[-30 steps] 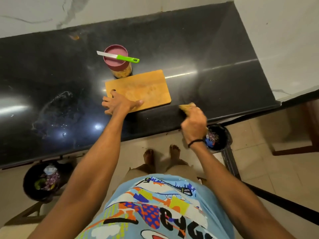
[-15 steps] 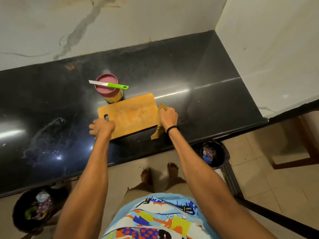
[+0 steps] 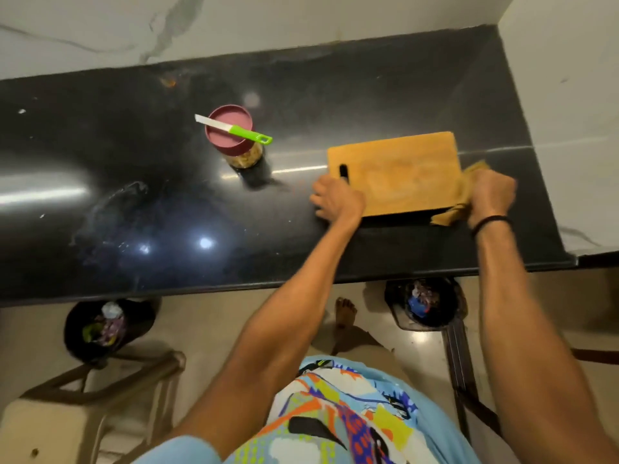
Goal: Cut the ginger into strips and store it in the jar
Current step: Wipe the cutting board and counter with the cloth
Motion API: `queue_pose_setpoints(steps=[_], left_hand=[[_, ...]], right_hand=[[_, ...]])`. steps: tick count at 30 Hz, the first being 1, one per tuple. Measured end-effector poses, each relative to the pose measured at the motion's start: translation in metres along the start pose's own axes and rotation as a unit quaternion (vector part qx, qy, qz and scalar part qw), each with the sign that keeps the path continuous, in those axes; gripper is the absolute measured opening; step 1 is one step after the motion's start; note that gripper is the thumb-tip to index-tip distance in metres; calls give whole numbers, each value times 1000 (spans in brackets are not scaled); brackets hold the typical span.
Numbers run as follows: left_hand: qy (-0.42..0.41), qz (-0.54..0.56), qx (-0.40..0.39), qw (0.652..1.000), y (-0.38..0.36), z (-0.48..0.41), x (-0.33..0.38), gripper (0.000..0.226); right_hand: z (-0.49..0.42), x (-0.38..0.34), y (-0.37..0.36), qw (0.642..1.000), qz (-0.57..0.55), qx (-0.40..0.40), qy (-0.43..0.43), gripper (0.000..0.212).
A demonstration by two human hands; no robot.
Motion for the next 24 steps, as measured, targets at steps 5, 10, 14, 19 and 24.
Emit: queue_pose_setpoints(steps=[5,10,14,19,24], left_hand=[[-29,-10,-2,1000,-32,5,14,41],[-62,-44,-50,996,-24,-3,0,52],[-33,38,78,996,36,-37,-25,106],[-27,205,254,945,122,-104,-64,146],[-84,227,229,943,136,-140,-79,140]], right_hand=[[-22,29,13,997,-49,-14,-50,45],[-9,29,12,997,-64,17,-50,40],[14,11,7,995,-30,76,56,42],[39,2,-16,992,-74,67,81,45],[87,-4,-58,989,-85,-46,111,28]])
Point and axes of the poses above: each hand's wrist, its own z-axis away from the middle knuckle, its own y-axis out of the back of the hand, x = y × z, the point moved 1 cm from there along -z, towards the middle knuckle, and after that the axes turned 6 degrees about -x, right-handed, at the moved point
